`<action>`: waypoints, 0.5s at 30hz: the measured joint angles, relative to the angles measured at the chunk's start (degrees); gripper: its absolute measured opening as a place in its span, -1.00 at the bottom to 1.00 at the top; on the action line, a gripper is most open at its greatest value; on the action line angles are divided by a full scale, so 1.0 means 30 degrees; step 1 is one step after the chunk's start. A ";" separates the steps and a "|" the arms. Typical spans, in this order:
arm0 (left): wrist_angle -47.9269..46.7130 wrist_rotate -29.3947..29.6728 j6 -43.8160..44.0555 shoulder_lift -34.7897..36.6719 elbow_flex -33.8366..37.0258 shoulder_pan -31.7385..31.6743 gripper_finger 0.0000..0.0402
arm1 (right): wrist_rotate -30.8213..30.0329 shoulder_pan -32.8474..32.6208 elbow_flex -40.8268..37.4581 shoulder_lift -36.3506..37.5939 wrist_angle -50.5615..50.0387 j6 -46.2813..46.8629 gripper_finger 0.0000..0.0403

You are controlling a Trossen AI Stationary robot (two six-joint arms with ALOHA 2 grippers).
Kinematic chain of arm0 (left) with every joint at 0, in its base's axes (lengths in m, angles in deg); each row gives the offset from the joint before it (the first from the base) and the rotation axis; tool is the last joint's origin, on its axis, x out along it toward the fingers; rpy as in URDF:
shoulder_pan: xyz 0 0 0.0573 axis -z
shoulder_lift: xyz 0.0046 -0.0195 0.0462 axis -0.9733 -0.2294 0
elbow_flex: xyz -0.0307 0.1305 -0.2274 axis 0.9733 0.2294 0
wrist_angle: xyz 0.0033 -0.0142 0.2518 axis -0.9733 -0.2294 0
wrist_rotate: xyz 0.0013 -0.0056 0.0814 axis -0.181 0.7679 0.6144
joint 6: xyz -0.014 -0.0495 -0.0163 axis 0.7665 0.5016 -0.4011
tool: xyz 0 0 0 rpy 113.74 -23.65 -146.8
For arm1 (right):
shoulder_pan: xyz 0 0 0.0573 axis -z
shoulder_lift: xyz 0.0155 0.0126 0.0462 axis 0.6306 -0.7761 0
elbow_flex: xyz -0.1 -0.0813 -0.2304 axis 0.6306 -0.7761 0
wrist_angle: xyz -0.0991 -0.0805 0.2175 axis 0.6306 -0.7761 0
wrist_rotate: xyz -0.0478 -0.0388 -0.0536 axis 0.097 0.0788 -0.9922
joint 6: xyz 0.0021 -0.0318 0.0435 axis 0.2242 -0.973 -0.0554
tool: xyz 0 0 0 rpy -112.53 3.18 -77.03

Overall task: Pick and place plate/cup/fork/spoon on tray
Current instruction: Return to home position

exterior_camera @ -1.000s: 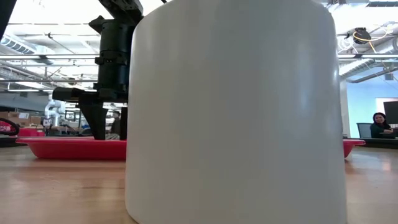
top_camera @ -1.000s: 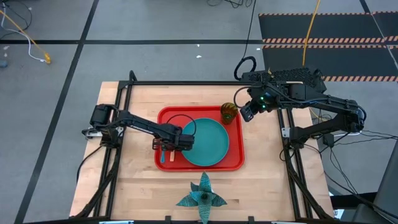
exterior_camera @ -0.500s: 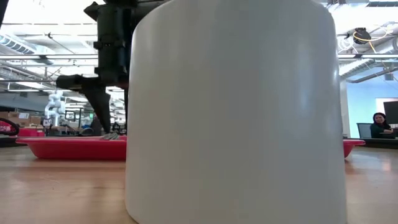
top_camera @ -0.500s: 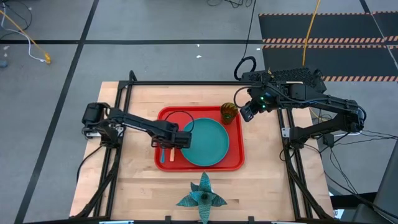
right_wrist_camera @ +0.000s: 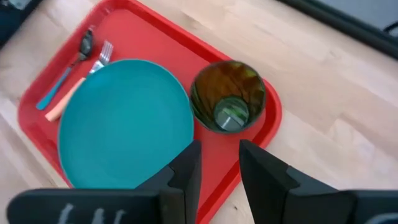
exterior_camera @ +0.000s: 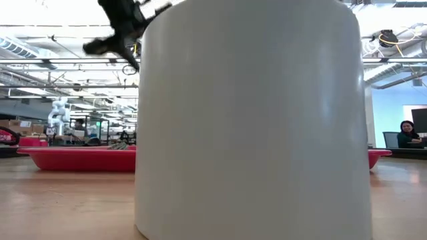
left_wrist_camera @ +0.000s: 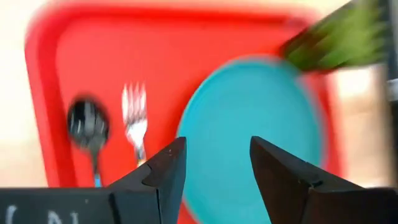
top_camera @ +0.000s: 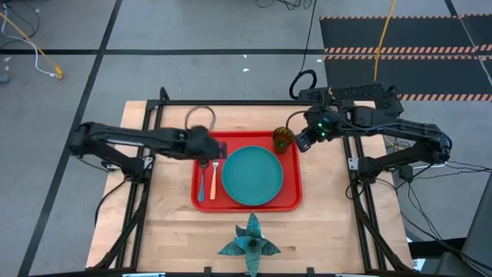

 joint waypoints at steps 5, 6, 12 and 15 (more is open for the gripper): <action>-0.0128 0.2720 -0.2846 0.2253 -0.0779 0.0009 -0.11 | 0.0940 -0.0007 -0.0683 0.0079 -0.0117 0.0583 -0.50; -0.0292 0.3026 -0.2950 0.2611 -0.0811 -0.0003 -0.11 | 0.0982 -0.0008 -0.0830 0.0087 -0.0179 0.0817 -0.50; -0.4403 0.3476 -0.1299 0.3780 -0.0826 -0.0142 -0.11 | 0.0940 -0.0007 -0.2740 0.0098 -0.1511 0.4394 -0.50; -0.6484 0.2946 -0.0999 0.3946 -0.0811 -0.0078 -0.11 | 0.1215 -0.0078 -0.4185 0.0234 -0.1632 0.6633 -0.50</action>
